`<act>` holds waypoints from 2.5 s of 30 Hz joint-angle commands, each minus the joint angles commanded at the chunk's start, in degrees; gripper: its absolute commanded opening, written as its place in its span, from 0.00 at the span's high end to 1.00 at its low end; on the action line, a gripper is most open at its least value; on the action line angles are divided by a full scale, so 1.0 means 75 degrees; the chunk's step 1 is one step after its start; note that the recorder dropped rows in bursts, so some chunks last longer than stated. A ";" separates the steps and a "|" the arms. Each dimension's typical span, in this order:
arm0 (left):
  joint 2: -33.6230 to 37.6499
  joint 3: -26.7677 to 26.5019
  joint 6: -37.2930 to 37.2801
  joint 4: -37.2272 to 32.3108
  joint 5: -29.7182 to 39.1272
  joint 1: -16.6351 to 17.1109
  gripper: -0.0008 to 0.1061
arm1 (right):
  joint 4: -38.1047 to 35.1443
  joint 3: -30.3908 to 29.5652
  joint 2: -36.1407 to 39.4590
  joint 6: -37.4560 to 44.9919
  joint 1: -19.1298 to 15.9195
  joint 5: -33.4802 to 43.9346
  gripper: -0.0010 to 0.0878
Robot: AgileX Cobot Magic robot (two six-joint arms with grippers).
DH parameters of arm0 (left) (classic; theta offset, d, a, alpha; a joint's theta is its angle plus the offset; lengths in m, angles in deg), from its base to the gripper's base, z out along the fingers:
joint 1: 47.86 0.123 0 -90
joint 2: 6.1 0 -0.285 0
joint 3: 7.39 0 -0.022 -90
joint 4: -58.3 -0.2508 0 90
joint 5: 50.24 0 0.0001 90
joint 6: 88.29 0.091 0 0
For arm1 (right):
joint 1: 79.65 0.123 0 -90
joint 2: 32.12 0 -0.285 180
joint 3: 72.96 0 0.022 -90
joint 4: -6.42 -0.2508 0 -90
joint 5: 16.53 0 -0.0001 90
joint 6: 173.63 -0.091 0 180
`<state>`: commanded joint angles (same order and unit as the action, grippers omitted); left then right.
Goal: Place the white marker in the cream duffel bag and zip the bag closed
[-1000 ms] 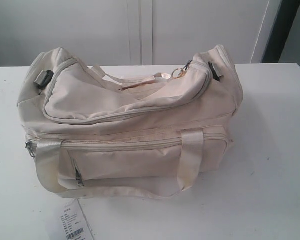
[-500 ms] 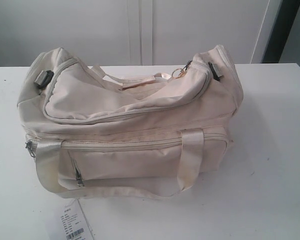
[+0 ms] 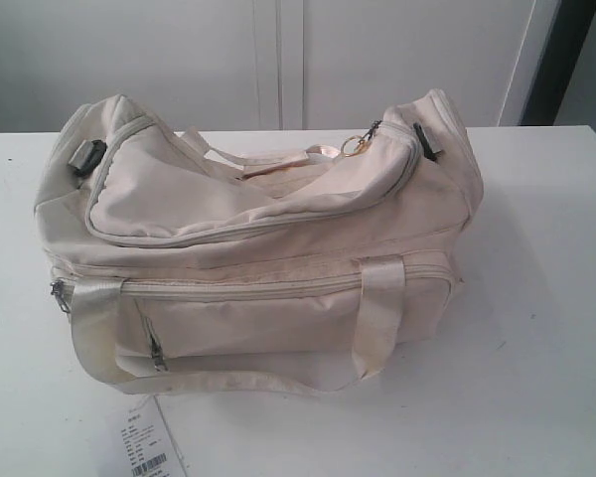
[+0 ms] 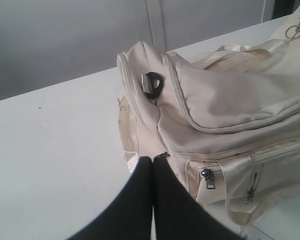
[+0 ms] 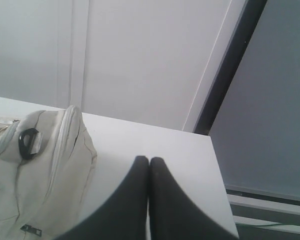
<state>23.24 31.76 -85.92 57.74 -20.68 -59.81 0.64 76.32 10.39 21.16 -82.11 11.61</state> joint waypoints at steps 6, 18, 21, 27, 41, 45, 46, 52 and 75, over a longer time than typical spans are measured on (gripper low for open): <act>-0.0687 0.0761 -0.0245 -0.0076 -0.0244 0.0000 0.99 | 0.0000 0.0000 0.0000 0.0000 0.0000 0.0000 0.99; -0.2064 0.2475 -0.0317 -0.0109 -0.0398 0.0021 0.99 | 0.0000 0.0000 0.0000 0.0000 0.0000 0.0000 0.99; -0.2500 0.2960 -0.0317 -0.0109 -0.0412 0.0233 0.99 | 0.0000 0.0000 0.0000 0.0000 0.0000 0.0000 0.99; -0.2875 0.3745 -0.0317 -0.0077 -0.0536 0.0523 0.99 | 0.0000 0.0000 0.0000 0.0000 0.0000 0.0000 0.99; -0.2875 0.4522 -0.0317 0.0120 -0.1503 0.0523 0.99 | 0.0000 0.0000 0.0000 0.0000 0.0000 0.0000 0.99; -0.2875 0.4794 -0.0317 0.0178 -0.1826 0.0523 0.99 | 0.0000 0.0000 0.0000 0.0000 0.0000 0.0000 0.99; -0.2875 0.4855 -0.0317 0.0178 -0.1826 0.0523 0.99 | 0.0000 0.0000 0.0000 0.0000 0.0000 0.0000 0.99; -0.2875 0.5075 -0.0317 0.0178 -0.1824 0.0523 0.99 | 0.0000 0.0000 0.0000 0.0000 0.0000 0.0000 0.99; -0.2875 0.5075 -0.0317 0.0178 -0.2206 0.0523 0.99 | 0.0000 0.0000 0.0000 0.0000 0.0000 0.0015 0.99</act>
<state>1.68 69.82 -88.29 59.08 -37.22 -55.89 0.64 76.32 10.39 21.16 -82.11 11.73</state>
